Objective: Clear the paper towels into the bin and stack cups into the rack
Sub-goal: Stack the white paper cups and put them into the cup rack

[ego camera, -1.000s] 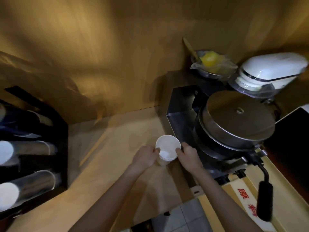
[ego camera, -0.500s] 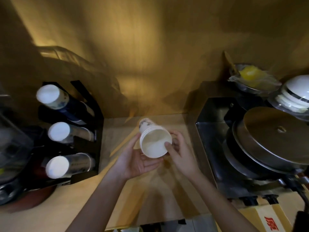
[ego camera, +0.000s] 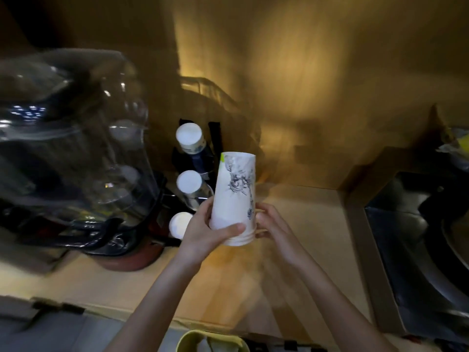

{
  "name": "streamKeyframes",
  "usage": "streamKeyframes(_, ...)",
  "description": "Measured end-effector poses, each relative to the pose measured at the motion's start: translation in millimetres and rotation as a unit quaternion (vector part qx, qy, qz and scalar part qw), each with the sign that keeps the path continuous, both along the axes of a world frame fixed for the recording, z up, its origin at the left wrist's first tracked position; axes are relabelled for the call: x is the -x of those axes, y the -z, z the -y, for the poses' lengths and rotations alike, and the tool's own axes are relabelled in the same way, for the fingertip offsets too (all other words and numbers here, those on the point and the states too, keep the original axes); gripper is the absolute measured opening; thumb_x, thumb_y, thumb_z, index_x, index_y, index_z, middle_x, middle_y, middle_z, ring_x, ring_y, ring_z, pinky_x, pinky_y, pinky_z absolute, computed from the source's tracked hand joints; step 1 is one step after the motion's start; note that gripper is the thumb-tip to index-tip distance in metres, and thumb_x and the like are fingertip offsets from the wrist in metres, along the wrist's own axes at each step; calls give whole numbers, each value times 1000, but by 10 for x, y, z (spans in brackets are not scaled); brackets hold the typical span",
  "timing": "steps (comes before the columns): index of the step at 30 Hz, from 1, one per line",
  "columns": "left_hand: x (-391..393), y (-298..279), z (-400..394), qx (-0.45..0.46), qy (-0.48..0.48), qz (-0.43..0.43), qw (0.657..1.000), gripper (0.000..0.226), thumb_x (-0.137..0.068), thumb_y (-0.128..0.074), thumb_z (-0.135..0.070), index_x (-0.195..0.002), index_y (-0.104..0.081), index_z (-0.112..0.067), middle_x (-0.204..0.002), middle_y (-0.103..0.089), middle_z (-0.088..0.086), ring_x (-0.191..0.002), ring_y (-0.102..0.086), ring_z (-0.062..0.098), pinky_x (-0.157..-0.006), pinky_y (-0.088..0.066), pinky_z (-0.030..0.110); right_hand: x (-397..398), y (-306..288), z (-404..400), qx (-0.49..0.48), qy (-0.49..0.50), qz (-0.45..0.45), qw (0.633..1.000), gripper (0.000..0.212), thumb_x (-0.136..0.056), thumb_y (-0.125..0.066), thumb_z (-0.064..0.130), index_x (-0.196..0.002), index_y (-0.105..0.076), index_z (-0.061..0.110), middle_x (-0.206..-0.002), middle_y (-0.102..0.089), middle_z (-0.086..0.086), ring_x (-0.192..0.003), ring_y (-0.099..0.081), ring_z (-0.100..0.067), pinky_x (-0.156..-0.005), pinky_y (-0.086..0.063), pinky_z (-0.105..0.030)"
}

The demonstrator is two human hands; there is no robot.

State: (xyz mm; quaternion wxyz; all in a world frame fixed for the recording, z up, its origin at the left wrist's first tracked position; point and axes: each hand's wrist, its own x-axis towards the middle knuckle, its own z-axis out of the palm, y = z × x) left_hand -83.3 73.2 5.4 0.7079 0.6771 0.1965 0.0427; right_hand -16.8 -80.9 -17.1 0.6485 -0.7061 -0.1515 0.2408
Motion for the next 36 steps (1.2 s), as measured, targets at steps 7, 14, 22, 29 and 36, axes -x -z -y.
streamKeyframes(7, 328, 75, -334, -150, -35, 70, 986, 79, -44, -80, -33, -109, -42, -57, -116, -57, -25, -109, -54, -7, -89, -52, 26, 179, -41, -616, 32, -47, 31, 998, 65, -58, -81, 36, -114, -49, 36, -114, -65, 11, -103, -63, -1, -84, -54, -24)
streamKeyframes(14, 529, -56, -759, -300, 25, 64, 951, 83, -60, -63, -39, -137, -34, -23, -138, -47, 0, -128, -44, 12, -108, -40, 37, 348, -10, -985, 38, 17, 130, 991, 64, -63, -84, 12, -112, -46, 24, -103, -60, 15, -83, -54, 25, -65, -40, 3)
streamKeyframes(22, 580, -412, -931, -379, 13, 94, 920, 72, -65, -65, -41, -131, -42, -25, -127, -55, -7, -112, -51, 5, -88, -42, 13, 403, 227, -1189, 101, -14, 161, 982, 82, -59, -83, 42, -127, -39, 28, -127, -52, 8, -113, -52, -3, -83, -50, -17)
streamKeyframes(29, 512, -223, -912, -433, -24, 64, 899, 70, -61, -82, -29, -123, -53, -16, -120, -61, 3, -109, -58, 17, -85, -45, 24, 326, 388, -1202, 148, -58, 144, 977, 92, -60, -79, 41, -136, -30, 26, -134, -47, 4, -121, -48, -12, -96, -50, -37)
streamKeyframes(36, 363, 61, -910, -440, -22, 35, 897, 71, -66, -79, -26, -129, -47, -14, -128, -58, 5, -118, -54, 21, -93, -44, 29, 244, 352, -1147, 154, -57, 180, 970, 59, -80, -67, 23, -132, -39, 21, -128, -54, 3, -117, -51, -10, -89, -44, -20)
